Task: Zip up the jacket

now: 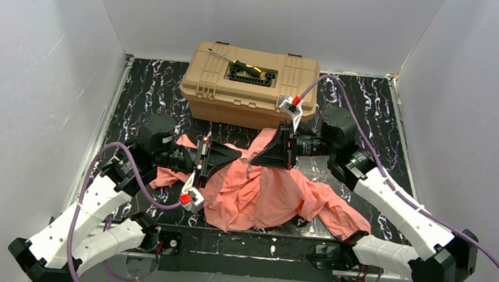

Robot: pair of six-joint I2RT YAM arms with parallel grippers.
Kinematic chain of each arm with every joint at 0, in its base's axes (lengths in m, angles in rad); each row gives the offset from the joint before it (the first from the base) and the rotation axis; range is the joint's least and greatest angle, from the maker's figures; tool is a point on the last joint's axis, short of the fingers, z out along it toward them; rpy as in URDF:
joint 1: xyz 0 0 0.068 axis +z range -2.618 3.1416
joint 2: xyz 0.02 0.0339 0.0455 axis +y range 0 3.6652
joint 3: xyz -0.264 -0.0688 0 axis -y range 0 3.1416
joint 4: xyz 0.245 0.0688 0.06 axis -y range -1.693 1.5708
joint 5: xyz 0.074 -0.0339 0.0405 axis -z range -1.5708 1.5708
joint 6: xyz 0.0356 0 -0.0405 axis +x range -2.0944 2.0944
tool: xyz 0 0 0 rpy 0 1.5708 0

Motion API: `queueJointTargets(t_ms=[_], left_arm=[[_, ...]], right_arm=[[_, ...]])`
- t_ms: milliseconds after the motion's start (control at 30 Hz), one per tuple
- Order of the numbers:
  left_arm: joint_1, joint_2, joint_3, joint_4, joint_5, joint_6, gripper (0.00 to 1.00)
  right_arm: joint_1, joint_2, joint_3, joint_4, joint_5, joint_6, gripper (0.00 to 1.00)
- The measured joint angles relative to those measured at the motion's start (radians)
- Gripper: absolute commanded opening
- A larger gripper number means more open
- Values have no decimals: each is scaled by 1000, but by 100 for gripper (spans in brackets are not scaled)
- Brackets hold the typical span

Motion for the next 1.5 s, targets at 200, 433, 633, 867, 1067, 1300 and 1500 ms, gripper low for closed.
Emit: queueJointTargets(t_ms=[200,433,633,867,1067,1300,1500], left_arm=[[0,0,0,49,-32,-16,0],[0,-3,-10,71,-55,0,0],[0,-6,-17,74,-55,8,0],[0,-6,-17,73,-55,10,0],[0,-6,-17,63,-55,26,0],[0,-6,-17,44,-54,41,0],[0,-6,-17,41,-54,47,0]], right_arm=[[0,-10,-18,-16,0,-5,1],[0,-10,-19,-18,2,-5,1],[0,-10,-19,-18,5,-2,1],[0,-8,-19,-12,21,5,1],[0,-5,-19,-11,27,12,1],[0,-3,-19,-11,30,15,1],[0,9,-17,-6,30,16,1]])
